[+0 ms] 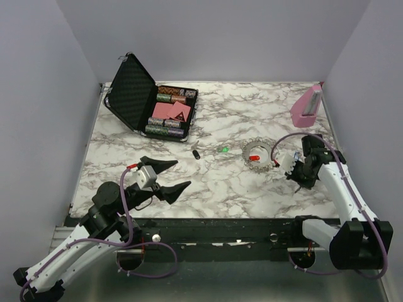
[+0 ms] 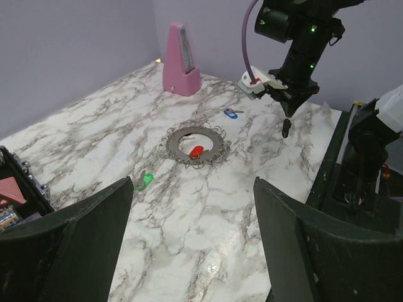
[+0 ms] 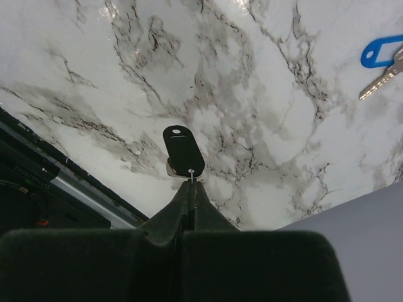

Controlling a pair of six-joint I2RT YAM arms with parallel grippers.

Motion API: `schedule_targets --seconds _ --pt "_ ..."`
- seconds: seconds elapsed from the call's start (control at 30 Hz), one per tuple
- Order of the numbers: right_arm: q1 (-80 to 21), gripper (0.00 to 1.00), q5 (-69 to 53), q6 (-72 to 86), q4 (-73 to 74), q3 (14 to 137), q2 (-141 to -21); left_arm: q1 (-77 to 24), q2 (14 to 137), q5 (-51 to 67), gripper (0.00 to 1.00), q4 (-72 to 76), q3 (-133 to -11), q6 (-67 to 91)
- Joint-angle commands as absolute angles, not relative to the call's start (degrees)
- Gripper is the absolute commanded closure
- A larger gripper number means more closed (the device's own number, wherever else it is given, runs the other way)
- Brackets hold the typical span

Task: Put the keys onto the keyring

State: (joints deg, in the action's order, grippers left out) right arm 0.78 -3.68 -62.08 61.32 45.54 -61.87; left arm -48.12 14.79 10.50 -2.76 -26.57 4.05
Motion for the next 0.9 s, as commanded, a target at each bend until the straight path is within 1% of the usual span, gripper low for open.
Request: schedule_targets --seconds 0.0,0.17,0.43,0.7,0.87 --pt "1.05 0.99 -2.02 -64.24 62.50 46.14 -64.86 -48.52 14.06 10.63 0.14 -2.46 -27.16 3.87" --pt "1.05 0.99 -4.13 -64.16 60.12 47.11 -70.92 -48.52 13.62 10.55 0.14 -2.46 -27.16 3.78" --pt "0.00 0.99 -8.70 -61.09 56.43 49.66 -76.28 -48.51 13.89 10.55 0.14 -2.29 -27.07 3.78" --pt "-6.50 0.99 -9.41 -57.31 50.63 49.13 -80.94 -48.52 13.89 10.28 0.14 -2.46 -27.07 3.78" --pt "-8.52 0.99 -9.58 -55.29 47.82 49.40 -82.35 -48.52 13.89 10.20 0.14 -2.46 -27.07 3.69"
